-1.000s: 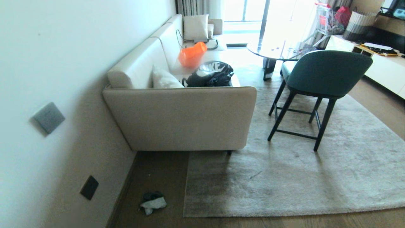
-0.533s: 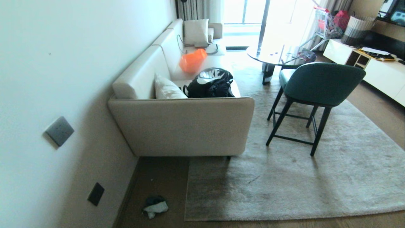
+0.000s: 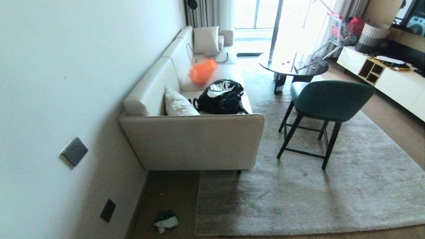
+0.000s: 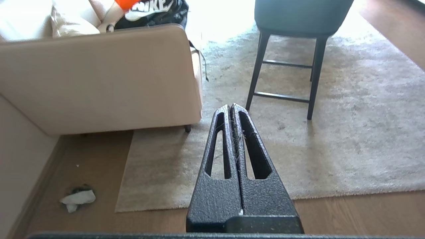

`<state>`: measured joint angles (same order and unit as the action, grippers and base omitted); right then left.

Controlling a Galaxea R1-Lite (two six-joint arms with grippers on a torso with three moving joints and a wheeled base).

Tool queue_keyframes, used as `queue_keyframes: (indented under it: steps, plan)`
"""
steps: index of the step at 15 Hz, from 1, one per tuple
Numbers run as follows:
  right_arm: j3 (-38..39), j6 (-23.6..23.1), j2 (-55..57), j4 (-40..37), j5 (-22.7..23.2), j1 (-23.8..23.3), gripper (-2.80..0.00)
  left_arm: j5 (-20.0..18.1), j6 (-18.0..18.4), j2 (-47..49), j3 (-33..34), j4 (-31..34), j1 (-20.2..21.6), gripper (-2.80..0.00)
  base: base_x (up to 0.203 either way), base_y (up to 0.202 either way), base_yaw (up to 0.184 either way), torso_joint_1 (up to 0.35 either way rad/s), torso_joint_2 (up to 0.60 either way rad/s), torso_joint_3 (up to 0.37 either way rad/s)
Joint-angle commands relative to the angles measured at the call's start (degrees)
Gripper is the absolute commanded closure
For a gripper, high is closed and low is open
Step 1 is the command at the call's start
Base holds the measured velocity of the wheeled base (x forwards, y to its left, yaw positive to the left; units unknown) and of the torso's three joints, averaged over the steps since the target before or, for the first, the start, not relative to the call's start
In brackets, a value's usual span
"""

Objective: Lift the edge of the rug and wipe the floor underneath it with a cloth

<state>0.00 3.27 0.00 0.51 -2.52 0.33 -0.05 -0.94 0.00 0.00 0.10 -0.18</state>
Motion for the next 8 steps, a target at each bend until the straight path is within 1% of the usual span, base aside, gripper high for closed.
queue_keyframes:
  steps: [1, 3, 4, 8]
  plan:
    - [0.0, 0.0, 0.1, 0.0, 0.0, 0.0, 0.00, 0.0, 0.0, 0.0, 0.0, 0.0, 0.0, 0.00, 0.000, 0.000, 0.000, 0.240, -0.59, -0.373]
    - [0.0, 0.0, 0.1, 0.0, 0.1, 0.0, 0.00, 0.0, 0.0, 0.0, 0.0, 0.0, 0.0, 0.00, 0.000, 0.000, 0.000, 0.249, -0.62, -0.380]
    - [0.0, 0.0, 0.1, 0.0, 0.0, 0.0, 0.00, 0.0, 0.0, 0.0, 0.0, 0.0, 0.0, 0.00, 0.000, 0.000, 0.000, 0.186, -0.49, -0.290]
    - [0.0, 0.0, 0.1, 0.0, 0.0, 0.0, 0.00, 0.0, 0.0, 0.0, 0.0, 0.0, 0.0, 0.00, 0.000, 0.000, 0.000, 0.160, -0.38, -0.222]
